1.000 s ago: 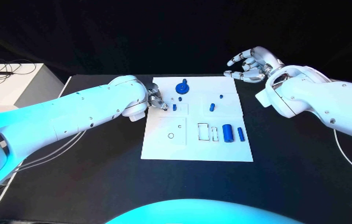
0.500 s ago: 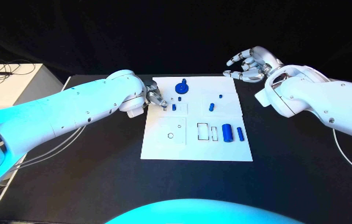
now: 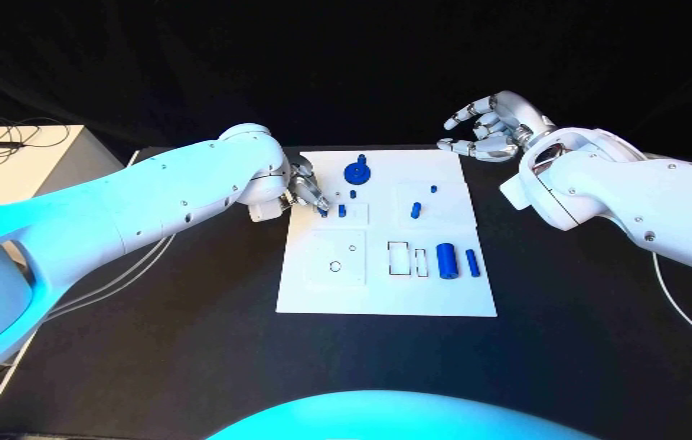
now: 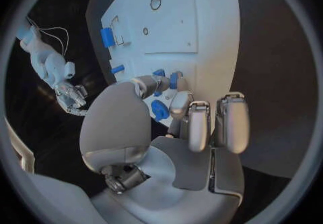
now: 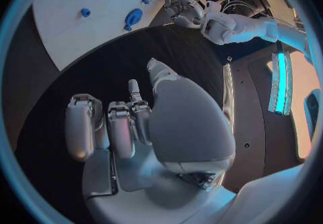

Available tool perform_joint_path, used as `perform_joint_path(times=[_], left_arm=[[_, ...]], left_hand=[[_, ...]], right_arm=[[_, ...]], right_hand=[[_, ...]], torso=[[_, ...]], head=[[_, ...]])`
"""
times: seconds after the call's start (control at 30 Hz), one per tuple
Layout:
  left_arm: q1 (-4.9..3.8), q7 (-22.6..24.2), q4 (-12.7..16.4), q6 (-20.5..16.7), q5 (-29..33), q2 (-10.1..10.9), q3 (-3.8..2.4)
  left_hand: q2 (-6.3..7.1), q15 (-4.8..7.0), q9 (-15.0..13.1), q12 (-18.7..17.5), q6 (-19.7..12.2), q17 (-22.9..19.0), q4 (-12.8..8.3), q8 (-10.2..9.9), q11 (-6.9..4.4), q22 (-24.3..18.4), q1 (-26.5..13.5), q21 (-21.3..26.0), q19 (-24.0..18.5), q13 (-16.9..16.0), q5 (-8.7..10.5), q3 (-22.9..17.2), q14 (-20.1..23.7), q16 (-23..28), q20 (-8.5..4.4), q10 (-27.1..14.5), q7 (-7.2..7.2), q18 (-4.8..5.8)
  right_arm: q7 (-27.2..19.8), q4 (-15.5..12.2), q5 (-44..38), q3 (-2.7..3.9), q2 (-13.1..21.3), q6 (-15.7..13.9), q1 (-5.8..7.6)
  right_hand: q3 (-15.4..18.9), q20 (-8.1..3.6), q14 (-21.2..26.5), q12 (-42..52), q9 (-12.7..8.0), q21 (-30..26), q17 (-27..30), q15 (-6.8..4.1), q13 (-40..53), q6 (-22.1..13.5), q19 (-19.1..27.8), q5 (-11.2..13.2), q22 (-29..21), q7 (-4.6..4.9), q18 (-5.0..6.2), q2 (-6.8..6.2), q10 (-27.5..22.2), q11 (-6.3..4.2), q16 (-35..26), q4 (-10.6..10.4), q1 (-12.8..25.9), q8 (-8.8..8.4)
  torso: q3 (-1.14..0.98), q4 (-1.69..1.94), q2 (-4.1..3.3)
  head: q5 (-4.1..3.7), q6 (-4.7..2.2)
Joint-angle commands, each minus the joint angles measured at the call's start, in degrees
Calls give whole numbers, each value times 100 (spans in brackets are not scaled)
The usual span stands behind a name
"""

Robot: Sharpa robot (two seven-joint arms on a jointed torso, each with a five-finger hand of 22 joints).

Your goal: Assemble the parts on the task board

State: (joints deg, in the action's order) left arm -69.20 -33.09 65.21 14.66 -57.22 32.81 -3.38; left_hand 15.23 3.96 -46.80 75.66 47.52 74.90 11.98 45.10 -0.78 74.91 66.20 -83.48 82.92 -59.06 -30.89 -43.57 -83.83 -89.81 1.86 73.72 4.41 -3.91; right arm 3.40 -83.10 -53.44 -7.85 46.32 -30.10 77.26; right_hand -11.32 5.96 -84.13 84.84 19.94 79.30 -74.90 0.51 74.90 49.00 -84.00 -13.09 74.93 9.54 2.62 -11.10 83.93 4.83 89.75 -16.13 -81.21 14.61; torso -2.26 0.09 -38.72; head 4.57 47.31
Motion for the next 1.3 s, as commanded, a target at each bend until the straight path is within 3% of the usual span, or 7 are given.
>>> perform_joint_path(times=[0.03,0.5,1.3], left_arm=[[-20,3,-101,308,26,-51,-4],[-30,84,-162,-88,-124,-115,-2],[-24,81,-7,-76,-200,-52,19]], left_hand=[[-48,42,0,-32,117,1510,-1053,5,-13,91,18,-27,38,5,-21,-1018,-617,-19,-12,-14,-88,82],[-49,41,2,-28,118,1510,-1058,0,-11,99,21,-31,41,-9,-18,-1018,-617,-19,-12,-7,-85,84],[-49,41,2,-28,118,1510,-1058,0,-11,99,21,-31,41,-9,-18,-1018,-617,-19,-12,-7,-85,84]], right_arm=[[-34,0,-44,3,-7,74,-5],[-38,-9,-44,3,0,68,-6],[-37,-12,-44,3,5,74,-6]], right_hand=[[2,-11,-587,-17,7,-29,-1510,-28,962,-53,-214,-9,616,-5,5,-10,30,-16,25,-22,63,32],[2,-11,-587,-17,7,-29,-1510,-28,962,-53,-214,-9,616,-5,5,-10,30,-16,25,-22,63,32],[2,-11,-587,-17,7,-29,-1510,-28,962,-53,-214,-9,616,-5,5,-10,30,-16,25,-22,63,32]], torso=[[1,3,1],[10,13,1],[10,11,-2]], head=[[-6,3],[-8,15],[1,34]])
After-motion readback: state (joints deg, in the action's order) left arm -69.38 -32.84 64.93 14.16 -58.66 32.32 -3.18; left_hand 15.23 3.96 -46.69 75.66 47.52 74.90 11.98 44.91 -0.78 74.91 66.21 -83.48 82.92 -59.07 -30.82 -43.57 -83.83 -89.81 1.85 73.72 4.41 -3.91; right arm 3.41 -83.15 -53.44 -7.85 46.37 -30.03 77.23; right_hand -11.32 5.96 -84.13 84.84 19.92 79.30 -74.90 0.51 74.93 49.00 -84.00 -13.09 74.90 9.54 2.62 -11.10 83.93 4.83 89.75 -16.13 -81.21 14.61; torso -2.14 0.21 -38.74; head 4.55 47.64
